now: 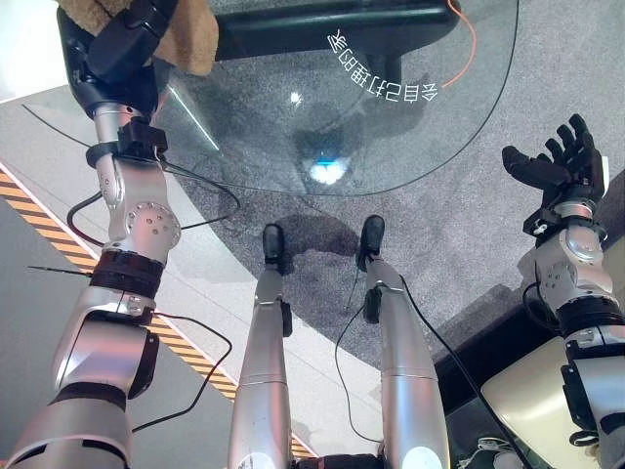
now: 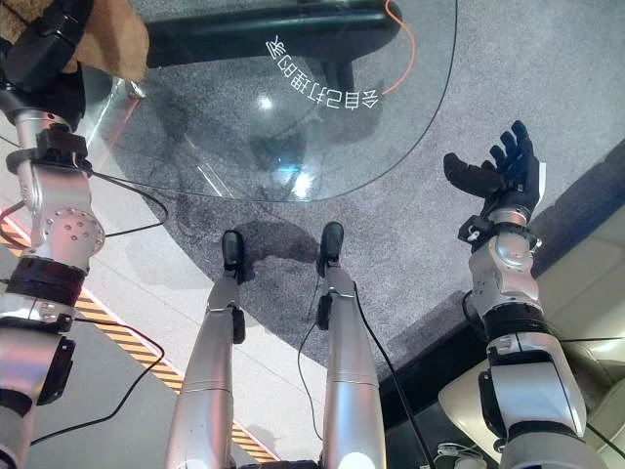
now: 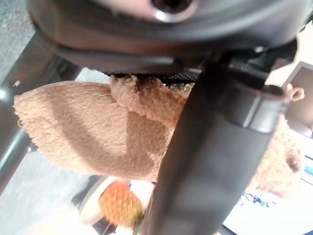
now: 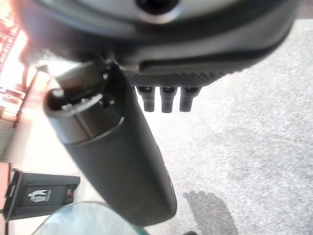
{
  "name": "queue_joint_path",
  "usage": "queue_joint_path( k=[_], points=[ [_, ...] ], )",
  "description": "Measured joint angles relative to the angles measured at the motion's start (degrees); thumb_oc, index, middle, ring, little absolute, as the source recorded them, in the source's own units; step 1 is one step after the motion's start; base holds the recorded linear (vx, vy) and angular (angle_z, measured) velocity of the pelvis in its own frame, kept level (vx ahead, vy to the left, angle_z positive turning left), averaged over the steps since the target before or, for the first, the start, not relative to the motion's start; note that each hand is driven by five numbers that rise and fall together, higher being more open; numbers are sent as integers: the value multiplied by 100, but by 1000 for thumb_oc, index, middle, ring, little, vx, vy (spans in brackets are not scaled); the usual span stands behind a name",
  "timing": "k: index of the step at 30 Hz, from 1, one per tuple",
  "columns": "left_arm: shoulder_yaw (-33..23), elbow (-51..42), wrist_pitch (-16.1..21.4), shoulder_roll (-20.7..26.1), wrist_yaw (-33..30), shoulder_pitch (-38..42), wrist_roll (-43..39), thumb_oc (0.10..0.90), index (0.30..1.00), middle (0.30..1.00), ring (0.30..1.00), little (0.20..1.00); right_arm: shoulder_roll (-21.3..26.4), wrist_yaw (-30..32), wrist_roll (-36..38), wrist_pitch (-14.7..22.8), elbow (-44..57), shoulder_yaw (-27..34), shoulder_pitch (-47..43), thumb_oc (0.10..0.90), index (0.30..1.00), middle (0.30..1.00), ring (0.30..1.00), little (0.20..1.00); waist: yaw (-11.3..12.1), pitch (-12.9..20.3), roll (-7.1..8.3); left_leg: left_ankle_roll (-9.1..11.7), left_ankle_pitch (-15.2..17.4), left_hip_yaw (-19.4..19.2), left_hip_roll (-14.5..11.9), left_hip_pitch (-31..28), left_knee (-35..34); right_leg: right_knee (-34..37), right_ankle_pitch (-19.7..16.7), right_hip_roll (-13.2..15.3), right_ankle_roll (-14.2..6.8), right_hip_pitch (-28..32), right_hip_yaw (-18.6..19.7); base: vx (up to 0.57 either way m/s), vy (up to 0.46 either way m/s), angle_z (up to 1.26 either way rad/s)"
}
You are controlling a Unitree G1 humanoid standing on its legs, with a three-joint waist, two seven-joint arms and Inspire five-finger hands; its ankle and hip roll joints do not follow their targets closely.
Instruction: Wipe the table with a cloth and put it in the basket.
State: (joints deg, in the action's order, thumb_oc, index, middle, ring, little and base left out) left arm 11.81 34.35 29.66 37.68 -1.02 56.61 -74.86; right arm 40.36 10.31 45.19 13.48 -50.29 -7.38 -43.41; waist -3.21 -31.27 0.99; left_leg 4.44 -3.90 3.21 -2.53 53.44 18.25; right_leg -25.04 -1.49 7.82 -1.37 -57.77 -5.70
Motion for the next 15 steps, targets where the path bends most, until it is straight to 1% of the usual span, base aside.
queue_joint_path(
  k=[3, 8, 12, 15],
  points=[
    [0, 301, 0, 149, -134, 97, 0, 100, 300, 300, 300, 200, -4, -122, -2, 52, -155, 5, 29, 800, 900, 900, 900, 900, -7, 0, 0, 2, 1, 11, -4, 10, -1, 0, 4, -5, 5, -9, -8, 0, 0, 0],
    [-65, 554, 2, 402, -354, 213, 1, 100, 300, 300, 300, 200, -10, -263, -4, 80, -408, 14, 100, 800, 900, 900, 900, 900, -1, 0, 0, 2, 1, 18, -8, 76, 16, -17, 7, -7, 11, -69, -15, 0, 0, 0],
    [-164, 723, 2, 433, -499, 290, 1, 100, 300, 300, 300, 200, -40, -322, -16, 80, -516, 14, 182, 800, 900, 900, 900, 900, 1, 0, 0, 9, 6, 22, -3, 77, 39, -50, 20, 0, 28, -70, -16, 0, 0, 0],
    [-166, 781, 2, 468, -724, 329, 12, 100, 300, 300, 300, 200, -74, -373, -18, 81, -620, 14, 220, 800, 900, 900, 900, 900, 4, 0, 0, 36, 28, 47, -4, 81, 90, -122, 57, 1, 45, -72, -28, 0, 0, 0]
  ],
)
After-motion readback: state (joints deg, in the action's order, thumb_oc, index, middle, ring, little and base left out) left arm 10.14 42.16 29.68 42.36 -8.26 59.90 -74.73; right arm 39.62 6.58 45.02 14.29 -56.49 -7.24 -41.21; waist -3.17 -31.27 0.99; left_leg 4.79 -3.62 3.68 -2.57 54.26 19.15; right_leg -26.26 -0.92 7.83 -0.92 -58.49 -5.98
